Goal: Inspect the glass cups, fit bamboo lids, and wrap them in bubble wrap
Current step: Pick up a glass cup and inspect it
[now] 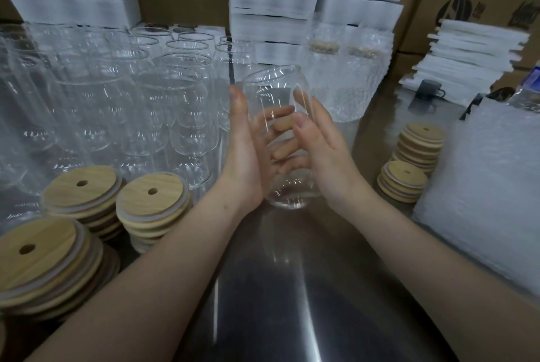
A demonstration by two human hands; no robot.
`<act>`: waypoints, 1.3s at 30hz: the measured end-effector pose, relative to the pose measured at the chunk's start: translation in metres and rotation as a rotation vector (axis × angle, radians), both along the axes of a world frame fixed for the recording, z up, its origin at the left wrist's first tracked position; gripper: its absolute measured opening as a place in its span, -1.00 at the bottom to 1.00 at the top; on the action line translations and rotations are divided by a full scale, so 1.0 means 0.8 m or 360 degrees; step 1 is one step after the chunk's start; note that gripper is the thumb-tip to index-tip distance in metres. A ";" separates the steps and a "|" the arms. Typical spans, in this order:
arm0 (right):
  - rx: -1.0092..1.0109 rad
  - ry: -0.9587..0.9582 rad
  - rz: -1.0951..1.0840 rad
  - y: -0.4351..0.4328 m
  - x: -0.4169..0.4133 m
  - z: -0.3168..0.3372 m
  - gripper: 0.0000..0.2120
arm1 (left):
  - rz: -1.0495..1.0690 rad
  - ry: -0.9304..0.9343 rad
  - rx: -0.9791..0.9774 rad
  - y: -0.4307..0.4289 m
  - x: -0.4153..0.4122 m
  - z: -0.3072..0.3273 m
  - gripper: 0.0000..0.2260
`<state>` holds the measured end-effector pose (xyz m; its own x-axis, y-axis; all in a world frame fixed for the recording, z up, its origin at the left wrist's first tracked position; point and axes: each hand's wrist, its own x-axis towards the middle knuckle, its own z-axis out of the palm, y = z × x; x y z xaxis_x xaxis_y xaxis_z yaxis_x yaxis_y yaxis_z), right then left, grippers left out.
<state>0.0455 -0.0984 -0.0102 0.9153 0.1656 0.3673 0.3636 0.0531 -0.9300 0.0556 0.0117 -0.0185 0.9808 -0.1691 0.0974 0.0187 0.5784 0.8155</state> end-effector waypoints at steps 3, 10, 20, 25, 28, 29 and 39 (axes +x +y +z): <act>0.0078 0.0102 0.0002 -0.002 0.004 0.006 -0.50 | -0.0030 0.0022 -0.0001 -0.006 0.004 0.010 -0.17; -0.0611 -0.0169 -0.0587 -0.019 0.007 0.008 -0.58 | 0.0340 0.0114 0.0463 -0.017 0.016 0.020 -0.25; -0.0271 -0.0069 -0.0630 0.005 -0.002 -0.004 -0.07 | 0.0659 0.0053 0.0385 -0.031 0.018 0.013 -0.49; -0.0273 -0.0196 -0.0600 -0.002 -0.001 0.003 -0.22 | 0.0376 -0.0010 0.0314 -0.026 0.019 0.016 -0.50; -0.0149 -0.0172 -0.0447 -0.008 0.000 0.008 -0.43 | 0.0270 -0.0053 0.0293 -0.024 0.019 0.016 -0.48; -0.0120 -0.0166 -0.0404 -0.010 0.000 0.009 -0.49 | 0.0235 -0.0054 0.0269 -0.023 0.019 0.016 -0.46; 0.0018 -0.0106 -0.0068 -0.021 0.005 0.016 -0.68 | -0.0045 0.0090 0.0001 -0.015 0.019 0.021 -0.30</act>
<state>0.0493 -0.1153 0.0024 0.8950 0.1224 0.4290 0.4266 0.0469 -0.9032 0.0711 -0.0006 -0.0018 0.9795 -0.1972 0.0419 0.0812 0.5762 0.8132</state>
